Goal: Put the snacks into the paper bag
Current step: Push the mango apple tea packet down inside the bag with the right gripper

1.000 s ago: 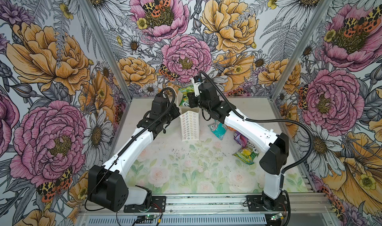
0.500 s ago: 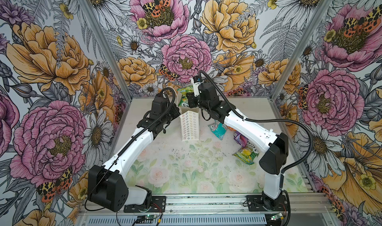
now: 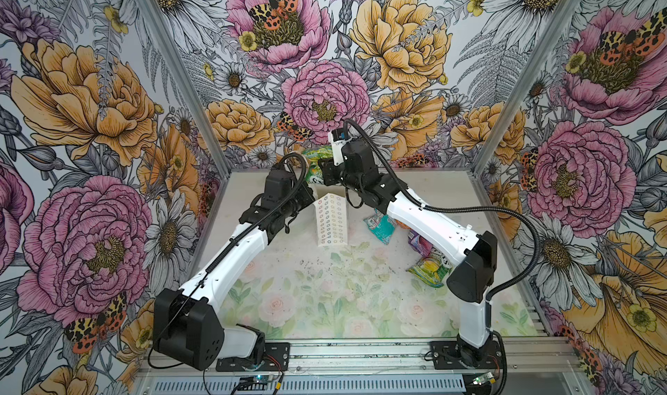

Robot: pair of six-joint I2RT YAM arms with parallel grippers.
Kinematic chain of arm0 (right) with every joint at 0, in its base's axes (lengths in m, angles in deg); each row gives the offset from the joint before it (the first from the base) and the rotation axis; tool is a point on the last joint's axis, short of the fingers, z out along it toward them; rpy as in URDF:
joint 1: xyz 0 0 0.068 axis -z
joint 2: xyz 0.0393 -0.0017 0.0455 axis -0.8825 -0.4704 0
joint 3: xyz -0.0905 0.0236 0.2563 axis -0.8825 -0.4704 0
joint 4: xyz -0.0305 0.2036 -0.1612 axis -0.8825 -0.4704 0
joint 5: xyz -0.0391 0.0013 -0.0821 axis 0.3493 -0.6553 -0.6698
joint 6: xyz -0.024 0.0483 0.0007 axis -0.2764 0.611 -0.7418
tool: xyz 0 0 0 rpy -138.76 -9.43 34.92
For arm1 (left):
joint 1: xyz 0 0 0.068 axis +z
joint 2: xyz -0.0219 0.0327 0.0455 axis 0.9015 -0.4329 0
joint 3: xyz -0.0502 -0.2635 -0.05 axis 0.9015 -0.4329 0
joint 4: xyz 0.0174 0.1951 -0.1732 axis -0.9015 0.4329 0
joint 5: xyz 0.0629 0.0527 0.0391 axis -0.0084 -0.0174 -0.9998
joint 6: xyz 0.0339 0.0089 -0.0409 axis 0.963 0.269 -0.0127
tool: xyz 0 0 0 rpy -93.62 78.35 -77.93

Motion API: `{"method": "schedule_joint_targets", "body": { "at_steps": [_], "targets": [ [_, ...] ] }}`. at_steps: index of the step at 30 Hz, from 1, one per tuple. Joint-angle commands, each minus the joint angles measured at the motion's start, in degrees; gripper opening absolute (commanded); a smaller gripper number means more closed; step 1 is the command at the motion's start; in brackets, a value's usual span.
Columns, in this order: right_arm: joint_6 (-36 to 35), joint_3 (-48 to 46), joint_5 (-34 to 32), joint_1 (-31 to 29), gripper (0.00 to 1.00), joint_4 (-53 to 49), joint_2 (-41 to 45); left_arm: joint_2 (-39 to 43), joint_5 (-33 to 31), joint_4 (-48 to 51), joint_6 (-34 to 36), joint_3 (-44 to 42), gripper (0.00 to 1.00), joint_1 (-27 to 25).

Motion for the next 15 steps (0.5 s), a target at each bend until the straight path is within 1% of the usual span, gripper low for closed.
{"method": "schedule_joint_targets", "body": {
  "at_steps": [1,8,15],
  "targets": [
    [1.5,2.3,0.7,-0.5,0.02,2.4,-1.0,0.8,0.2,1.6,0.1,-1.4,0.00,0.0],
    [2.4,1.2,0.7,-0.5,0.02,2.5,-1.0,0.9,0.2,1.6,0.1,-1.6,0.00,0.2],
    [1.9,-2.2,-1.2,-0.5,0.02,2.5,1.3,0.9,0.2,1.6,0.1,-1.8,0.00,0.4]
  ]
}}
